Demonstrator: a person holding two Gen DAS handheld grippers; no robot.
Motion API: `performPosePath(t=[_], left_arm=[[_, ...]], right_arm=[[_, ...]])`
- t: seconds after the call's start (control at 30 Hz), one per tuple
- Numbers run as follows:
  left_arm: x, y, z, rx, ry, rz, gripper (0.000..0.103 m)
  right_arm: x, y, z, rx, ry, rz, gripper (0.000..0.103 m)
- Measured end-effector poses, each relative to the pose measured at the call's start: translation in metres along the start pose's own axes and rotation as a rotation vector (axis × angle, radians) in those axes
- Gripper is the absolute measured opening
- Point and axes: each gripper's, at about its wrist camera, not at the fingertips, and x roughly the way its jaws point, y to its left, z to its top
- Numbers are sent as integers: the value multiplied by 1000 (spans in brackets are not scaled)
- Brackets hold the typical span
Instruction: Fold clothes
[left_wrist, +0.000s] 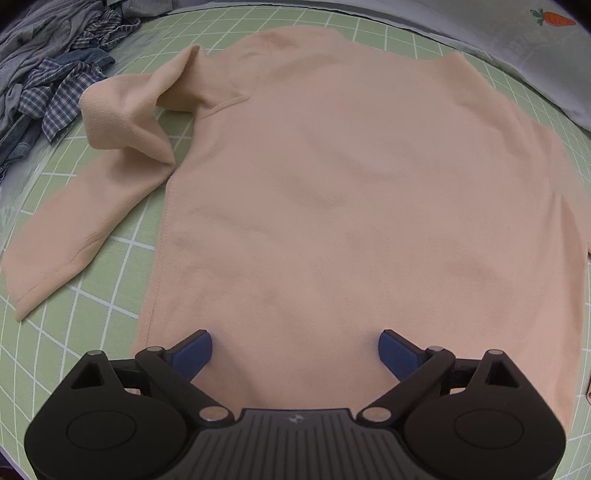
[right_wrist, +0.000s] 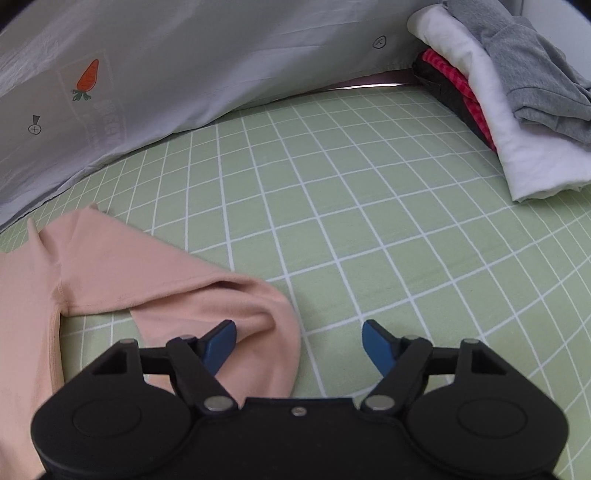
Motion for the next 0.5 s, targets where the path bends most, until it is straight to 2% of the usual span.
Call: performPosePath(t=[0.07,0.1,0.13,0.17,0.2,0.23,0.33,0.5], left_arm=[[1,-1,-1,-4,5,0,100],[2,-1,0,-6,8,-1,101],[2,-1,0,-13,10,0,102],[3,-1,0,-20,12,0,102],[4,-1,-1,-19,12,1,103],[4,-2,-1,-14,11,2,103],[3,-3,-3,-12,9,0,103],[3,-6,-7,-11,1,-1,103]], right_arm=[[4,1,2,-40,3,20,66],[5,1,3,-58,3,43,56],[5,1,4,-75,3,69,42],[5,3,5,-97,9,98,33],[4,6,8,-129,8,96,16],[4,10,10,-164,5,86,6],[-2,15,22,-276,-66,1,5],[-43,17,50,-291,-280,-82,5]])
